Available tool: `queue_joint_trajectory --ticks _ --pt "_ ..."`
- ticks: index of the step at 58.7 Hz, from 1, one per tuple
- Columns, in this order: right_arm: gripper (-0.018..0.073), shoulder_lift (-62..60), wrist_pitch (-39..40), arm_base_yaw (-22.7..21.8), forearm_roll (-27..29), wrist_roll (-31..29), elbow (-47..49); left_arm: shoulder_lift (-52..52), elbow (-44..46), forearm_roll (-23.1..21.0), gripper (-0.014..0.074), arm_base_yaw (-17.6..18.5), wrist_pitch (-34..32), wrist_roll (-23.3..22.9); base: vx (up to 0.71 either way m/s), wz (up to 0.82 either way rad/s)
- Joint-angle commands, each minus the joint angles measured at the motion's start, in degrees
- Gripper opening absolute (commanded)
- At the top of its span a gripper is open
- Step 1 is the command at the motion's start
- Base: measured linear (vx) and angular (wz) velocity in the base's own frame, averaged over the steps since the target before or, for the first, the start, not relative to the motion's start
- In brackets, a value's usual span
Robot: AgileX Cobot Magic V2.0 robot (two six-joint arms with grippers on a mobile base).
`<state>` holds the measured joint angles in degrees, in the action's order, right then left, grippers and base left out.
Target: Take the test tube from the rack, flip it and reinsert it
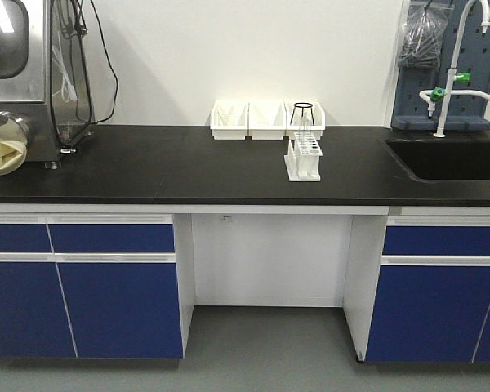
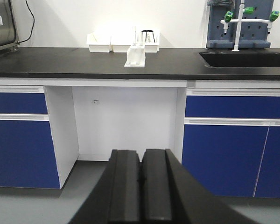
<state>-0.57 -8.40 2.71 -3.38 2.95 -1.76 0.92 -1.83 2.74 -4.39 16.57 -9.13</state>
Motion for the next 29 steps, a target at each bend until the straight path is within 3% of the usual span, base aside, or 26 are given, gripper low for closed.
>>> queue_joint_trajectory --ticks 1,29 --pt "-0.0012 -0.6 4.7 -0.4 -0.3 0.0 0.0 0.7 0.0 -0.3 -0.0006 0.4 -5.0 0.0 0.0 0.0" --pt "-0.0012 -0.6 4.7 -0.4 -0.3 0.0 0.0 0.7 0.0 -0.3 -0.0006 0.4 -5.0 0.0 0.0 0.0"
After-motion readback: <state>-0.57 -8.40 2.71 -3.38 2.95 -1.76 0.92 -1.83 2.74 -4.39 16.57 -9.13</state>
